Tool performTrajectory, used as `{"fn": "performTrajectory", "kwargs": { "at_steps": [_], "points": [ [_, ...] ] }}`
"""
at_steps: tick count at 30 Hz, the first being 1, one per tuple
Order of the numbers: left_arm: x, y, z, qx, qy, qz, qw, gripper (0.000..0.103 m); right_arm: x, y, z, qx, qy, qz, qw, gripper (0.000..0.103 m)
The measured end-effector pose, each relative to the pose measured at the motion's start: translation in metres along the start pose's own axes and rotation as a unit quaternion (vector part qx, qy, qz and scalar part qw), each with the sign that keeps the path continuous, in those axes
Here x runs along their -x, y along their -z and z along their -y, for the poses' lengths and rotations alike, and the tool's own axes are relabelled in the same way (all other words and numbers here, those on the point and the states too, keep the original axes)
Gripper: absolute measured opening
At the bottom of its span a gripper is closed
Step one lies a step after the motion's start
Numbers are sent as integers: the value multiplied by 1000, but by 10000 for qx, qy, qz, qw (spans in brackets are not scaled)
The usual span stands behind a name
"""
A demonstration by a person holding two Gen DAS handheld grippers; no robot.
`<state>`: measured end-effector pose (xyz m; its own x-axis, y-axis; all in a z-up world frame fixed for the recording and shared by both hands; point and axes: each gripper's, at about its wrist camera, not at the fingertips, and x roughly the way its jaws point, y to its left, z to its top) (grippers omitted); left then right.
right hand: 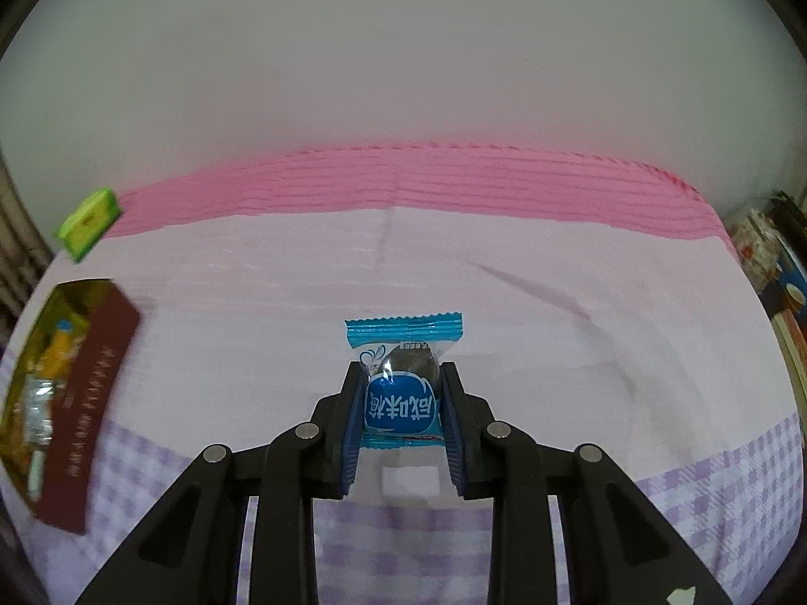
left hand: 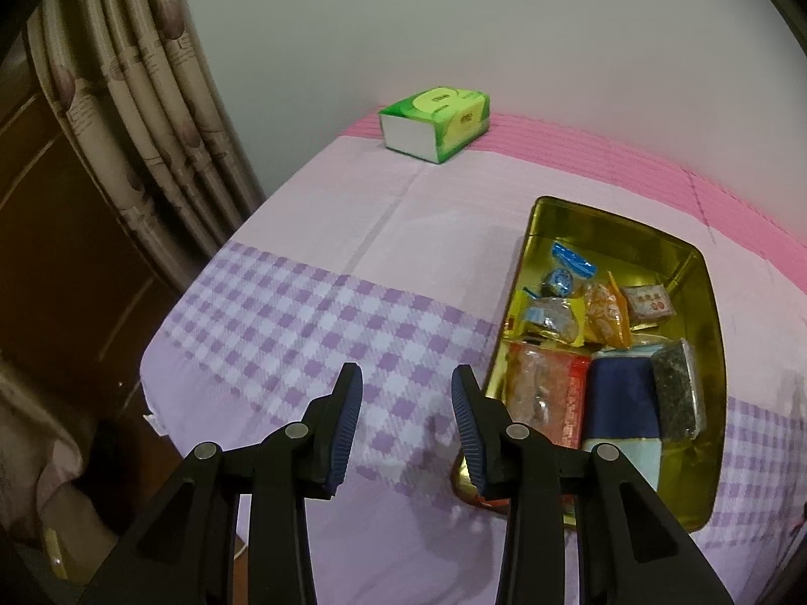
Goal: Organize snacks
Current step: 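Move the left tool back from the tin, then lower the blue candy into the tin and open the right tool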
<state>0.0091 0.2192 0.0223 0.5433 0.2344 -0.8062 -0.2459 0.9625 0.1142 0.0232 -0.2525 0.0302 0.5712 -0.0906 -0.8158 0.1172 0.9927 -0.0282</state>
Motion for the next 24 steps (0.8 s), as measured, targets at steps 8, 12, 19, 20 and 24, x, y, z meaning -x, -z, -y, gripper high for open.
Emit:
{"fn": "performTrajectory", "kwargs": {
  "at_steps": [8, 12, 19, 20, 24],
  "points": [
    [1, 3, -11, 123, -42, -4, 9999, 38, 29, -11, -75, 475, -640, 146, 9967, 26],
    [3, 3, -15, 145, -130, 39, 9998, 38, 41, -12, -121, 802, -996, 192, 9916, 26],
    [5, 6, -24, 239, -170, 27, 9996, 38, 53, -9, -197, 1226, -1629, 163, 9789, 26],
    [4, 7, -27, 268, -167, -13, 9995, 38, 53, -8, -207, 1282, -1709, 145, 9768, 26],
    [2, 10, -35, 393, -182, -81, 9990, 38, 50, 2, -246, 1553, -1987, 37, 9677, 26]
  ]
}}
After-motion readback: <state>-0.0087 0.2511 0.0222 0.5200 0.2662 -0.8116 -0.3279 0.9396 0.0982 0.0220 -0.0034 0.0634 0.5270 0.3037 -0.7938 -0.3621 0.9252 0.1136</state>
